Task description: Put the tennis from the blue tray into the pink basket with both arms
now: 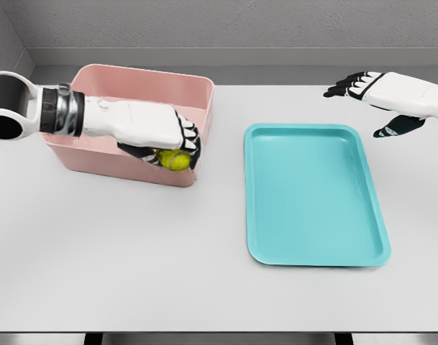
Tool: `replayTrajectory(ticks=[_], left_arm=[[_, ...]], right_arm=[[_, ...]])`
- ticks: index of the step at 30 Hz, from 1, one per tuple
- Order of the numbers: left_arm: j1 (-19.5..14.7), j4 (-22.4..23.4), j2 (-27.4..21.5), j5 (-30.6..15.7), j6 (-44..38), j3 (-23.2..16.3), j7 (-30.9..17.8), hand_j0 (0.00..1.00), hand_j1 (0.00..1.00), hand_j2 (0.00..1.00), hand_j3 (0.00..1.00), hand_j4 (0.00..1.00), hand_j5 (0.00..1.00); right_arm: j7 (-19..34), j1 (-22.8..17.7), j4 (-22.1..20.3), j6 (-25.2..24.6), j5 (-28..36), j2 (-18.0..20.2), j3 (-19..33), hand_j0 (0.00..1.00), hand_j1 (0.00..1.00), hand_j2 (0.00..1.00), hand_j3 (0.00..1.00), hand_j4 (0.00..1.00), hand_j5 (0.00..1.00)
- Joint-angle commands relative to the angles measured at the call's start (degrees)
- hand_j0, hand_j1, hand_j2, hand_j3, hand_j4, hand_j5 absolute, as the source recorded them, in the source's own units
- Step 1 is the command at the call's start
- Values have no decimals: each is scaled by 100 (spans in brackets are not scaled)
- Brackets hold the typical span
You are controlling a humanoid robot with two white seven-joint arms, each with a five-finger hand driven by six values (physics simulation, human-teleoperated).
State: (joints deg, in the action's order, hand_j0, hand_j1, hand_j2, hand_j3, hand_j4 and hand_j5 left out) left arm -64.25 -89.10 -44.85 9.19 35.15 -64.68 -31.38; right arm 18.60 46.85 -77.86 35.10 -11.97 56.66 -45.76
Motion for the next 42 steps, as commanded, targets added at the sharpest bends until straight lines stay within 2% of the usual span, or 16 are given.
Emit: replayTrajectory(ticks=[1,7,12,19,20,21,22,23,27,30,33,34,35,37,38,42], left_arm=[[-9,244,38,-57,-15,8,-9,51,51,51,51,51,51],[-149,938,152,-49,-15,105,9,51,51,51,51,51,51],[-167,1676,565,-13,-15,140,18,51,51,51,51,51,51],[-114,2494,934,-5,-15,457,62,52,52,52,52,52,52],[-105,2511,943,4,-15,457,62,56,56,56,56,56,56],[-105,2511,943,-5,-15,457,62,77,77,77,77,77,77],[-97,2503,934,4,-15,457,70,95,95,95,95,95,95],[-88,2494,925,4,-15,457,70,100,100,100,100,100,100],[-79,2424,890,-13,-15,457,62,100,100,100,100,100,100],[-35,1607,530,-66,-15,457,62,100,100,100,100,100,100],[-9,912,-24,-400,-15,457,70,100,100,100,100,100,100],[96,631,-260,-532,-15,483,79,100,100,100,100,100,100],[255,402,-507,-611,-15,676,246,100,100,100,100,100,100],[413,385,-806,-611,-15,729,1177,100,100,100,100,100,100],[562,385,-832,-611,-15,755,1485,100,100,100,100,100,100],[729,385,-1052,-602,-15,755,1600,100,100,100,100,100,100]], right_arm=[[-6,0,-1,-10,36,11,6,100,100,100,100,100,100],[-6,0,-1,-10,36,11,6,100,100,100,100,100,100],[-6,0,-10,-10,36,20,6,100,100,100,100,100,100],[-6,0,-19,-10,36,11,6,100,100,100,100,100,100],[-6,0,-19,-10,36,11,6,100,100,100,100,100,100],[-6,0,-19,-10,36,11,6,100,100,100,100,100,100],[-6,0,-19,-10,36,11,6,100,100,100,100,100,100],[-6,0,-19,-10,36,11,6,100,100,100,100,100,100],[-6,0,-19,-10,36,11,6,100,100,100,100,100,100],[-6,0,-19,-10,36,11,6,100,100,100,100,100,100],[-6,0,-19,-10,36,11,6,100,100,100,100,100,100],[-6,0,-19,-10,36,11,6,100,100,100,100,100,100],[-6,0,-19,-10,36,11,6,100,100,100,100,100,100],[-6,0,-28,-10,36,11,6,100,100,100,100,100,100],[-6,0,-28,-10,36,11,6,100,100,100,100,100,100],[-6,0,-28,-10,36,46,6,100,100,100,100,100,100]])
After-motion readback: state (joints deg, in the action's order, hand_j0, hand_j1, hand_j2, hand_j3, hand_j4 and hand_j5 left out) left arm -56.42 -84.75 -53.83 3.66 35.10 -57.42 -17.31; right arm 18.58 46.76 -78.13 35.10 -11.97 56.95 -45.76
